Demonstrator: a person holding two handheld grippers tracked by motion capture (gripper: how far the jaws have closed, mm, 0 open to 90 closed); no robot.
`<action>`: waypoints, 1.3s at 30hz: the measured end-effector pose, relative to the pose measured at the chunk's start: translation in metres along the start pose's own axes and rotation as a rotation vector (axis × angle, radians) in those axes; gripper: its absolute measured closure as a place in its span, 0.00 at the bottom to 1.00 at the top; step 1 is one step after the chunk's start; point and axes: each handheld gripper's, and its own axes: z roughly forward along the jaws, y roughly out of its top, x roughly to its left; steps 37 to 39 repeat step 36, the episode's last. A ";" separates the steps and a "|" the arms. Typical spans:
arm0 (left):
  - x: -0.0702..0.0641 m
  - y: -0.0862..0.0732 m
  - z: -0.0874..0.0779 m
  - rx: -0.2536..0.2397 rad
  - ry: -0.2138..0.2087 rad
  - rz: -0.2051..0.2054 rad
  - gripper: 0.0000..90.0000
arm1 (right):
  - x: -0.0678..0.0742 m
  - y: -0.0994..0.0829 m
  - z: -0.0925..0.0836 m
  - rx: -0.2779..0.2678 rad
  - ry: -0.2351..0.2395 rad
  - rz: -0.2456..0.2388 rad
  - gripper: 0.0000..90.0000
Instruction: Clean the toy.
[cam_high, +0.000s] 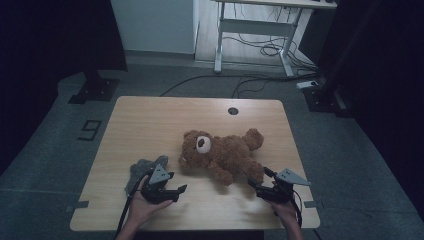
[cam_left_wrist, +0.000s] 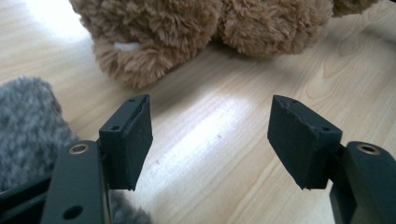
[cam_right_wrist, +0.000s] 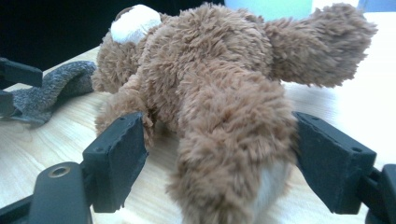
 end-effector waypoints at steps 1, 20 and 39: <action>-0.001 -0.001 -0.001 0.000 0.000 -0.003 0.34 | 0.001 -0.001 -0.004 -0.004 -0.002 0.004 0.22; -0.006 -0.014 0.000 0.019 0.004 -0.019 0.36 | 0.001 -0.025 -0.025 0.101 -0.028 -0.005 0.20; -0.006 -0.013 -0.004 0.009 0.007 -0.027 0.35 | 0.000 -0.023 -0.024 0.099 -0.014 -0.012 0.20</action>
